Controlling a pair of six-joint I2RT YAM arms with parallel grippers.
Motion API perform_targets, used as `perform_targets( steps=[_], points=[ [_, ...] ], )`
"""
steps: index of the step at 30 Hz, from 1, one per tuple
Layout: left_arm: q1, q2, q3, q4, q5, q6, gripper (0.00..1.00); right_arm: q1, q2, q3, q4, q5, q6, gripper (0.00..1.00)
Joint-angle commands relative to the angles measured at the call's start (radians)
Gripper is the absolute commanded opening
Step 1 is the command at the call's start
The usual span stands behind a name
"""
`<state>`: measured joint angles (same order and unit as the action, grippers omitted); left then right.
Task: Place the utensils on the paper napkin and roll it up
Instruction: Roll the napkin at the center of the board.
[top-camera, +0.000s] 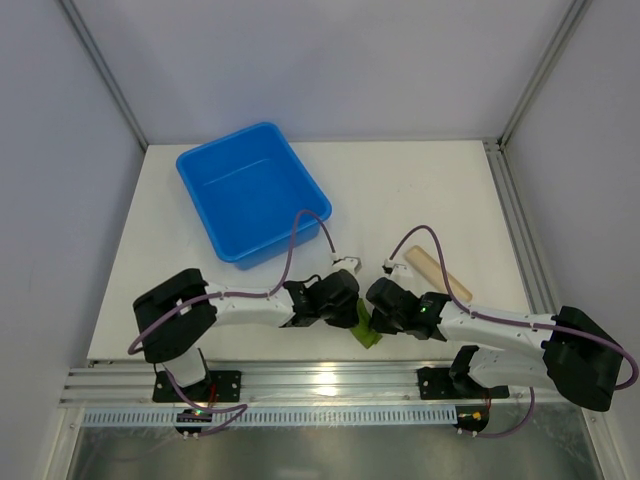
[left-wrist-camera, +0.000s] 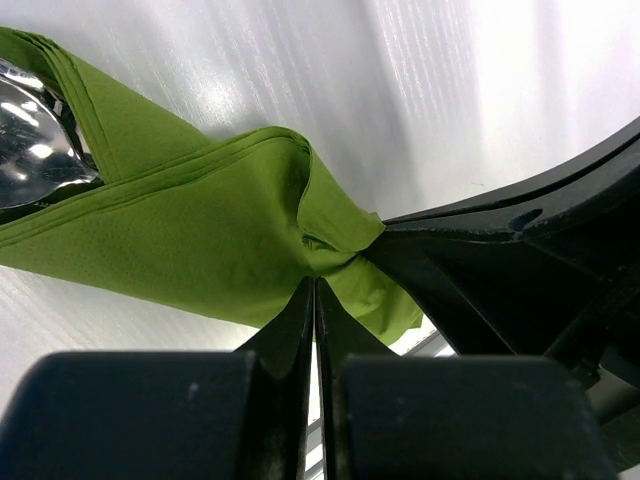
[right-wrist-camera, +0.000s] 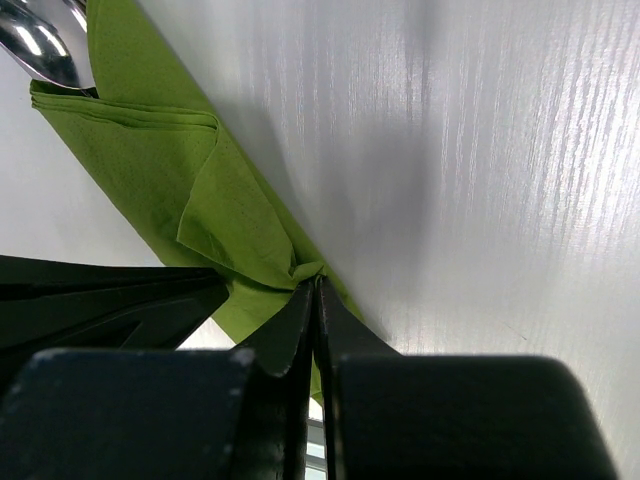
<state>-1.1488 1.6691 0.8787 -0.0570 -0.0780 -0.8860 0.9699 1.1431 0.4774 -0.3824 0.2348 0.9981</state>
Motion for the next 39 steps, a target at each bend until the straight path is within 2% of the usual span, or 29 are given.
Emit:
perform_targets(
  steps=[1,13,19,22,27,36,39],
  points=[
    [0.003,0.015,0.034,0.049,0.012,-0.007,0.00,0.009,0.003,-0.010,-0.023,0.028,0.005,0.04],
    [0.003,0.101,0.065,0.083,0.023,-0.016,0.00,0.010,-0.009,0.000,-0.030,0.031,0.001,0.05],
    [0.004,0.129,0.062,0.060,0.024,-0.034,0.00,0.010,-0.020,0.030,-0.114,0.081,-0.007,0.21],
    [0.003,0.133,0.049,0.062,0.030,-0.044,0.00,0.010,-0.035,0.047,-0.162,0.113,-0.010,0.25],
    [0.003,0.133,0.022,0.069,0.032,-0.054,0.00,0.010,-0.051,0.064,-0.211,0.158,-0.012,0.29],
    [0.003,0.138,0.022,0.077,0.044,-0.056,0.00,-0.003,0.038,0.115,-0.242,0.208,-0.039,0.32],
    [0.004,0.139,0.020,0.078,0.046,-0.056,0.00,-0.010,0.061,0.148,-0.302,0.277,-0.029,0.32]
  ],
)
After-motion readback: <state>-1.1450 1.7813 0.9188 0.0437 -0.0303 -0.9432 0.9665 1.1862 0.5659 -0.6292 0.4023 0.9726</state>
